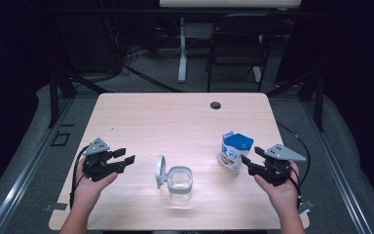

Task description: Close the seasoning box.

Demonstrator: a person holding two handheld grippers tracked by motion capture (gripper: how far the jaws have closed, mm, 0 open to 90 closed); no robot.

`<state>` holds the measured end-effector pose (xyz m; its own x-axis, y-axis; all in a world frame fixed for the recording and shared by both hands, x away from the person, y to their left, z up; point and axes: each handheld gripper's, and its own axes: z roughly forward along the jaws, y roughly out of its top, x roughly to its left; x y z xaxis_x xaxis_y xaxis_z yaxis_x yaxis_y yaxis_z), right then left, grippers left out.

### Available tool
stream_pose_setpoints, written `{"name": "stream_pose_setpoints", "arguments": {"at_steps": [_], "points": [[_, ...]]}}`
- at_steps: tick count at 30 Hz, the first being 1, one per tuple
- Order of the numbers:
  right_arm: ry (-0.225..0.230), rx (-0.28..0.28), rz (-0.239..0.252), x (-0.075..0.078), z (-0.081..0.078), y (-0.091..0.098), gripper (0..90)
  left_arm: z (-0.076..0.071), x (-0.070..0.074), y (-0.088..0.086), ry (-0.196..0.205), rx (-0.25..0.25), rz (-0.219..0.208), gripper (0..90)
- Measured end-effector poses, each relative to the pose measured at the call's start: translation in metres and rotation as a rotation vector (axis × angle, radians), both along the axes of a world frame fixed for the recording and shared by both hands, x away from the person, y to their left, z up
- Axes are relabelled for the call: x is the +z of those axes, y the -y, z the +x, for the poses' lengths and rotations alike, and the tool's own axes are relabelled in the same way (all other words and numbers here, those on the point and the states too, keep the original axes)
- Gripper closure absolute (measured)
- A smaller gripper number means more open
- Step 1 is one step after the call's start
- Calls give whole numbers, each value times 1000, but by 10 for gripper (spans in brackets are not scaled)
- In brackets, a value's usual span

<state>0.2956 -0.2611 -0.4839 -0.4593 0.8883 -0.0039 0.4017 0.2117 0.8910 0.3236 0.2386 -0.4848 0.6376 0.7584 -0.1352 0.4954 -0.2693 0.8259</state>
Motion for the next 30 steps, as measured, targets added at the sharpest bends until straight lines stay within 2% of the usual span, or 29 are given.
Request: {"name": "stream_pose_setpoints", "arguments": {"at_steps": [4,9,14,19,23,28,30], "points": [[-9,10,-16,-6,4,-2,402,-1,2,-1,4,2,-7,493],[4,25,-19,-13,9,-6,401,-1,2,-4,7,11,-18,493],[-3,37,-54,-24,10,-12,401,-1,2,-5,4,13,-16,493],[-22,61,-39,-32,16,-18,401,0,1,-5,3,15,-17,493],[-19,56,-52,-39,21,-20,401,0,1,-6,3,14,-16,493],[-31,77,-64,-45,25,-26,399,0,2,-9,4,26,-19,493],[-38,75,-52,-48,27,-27,396,0,2,-9,4,24,-16,493]]}}
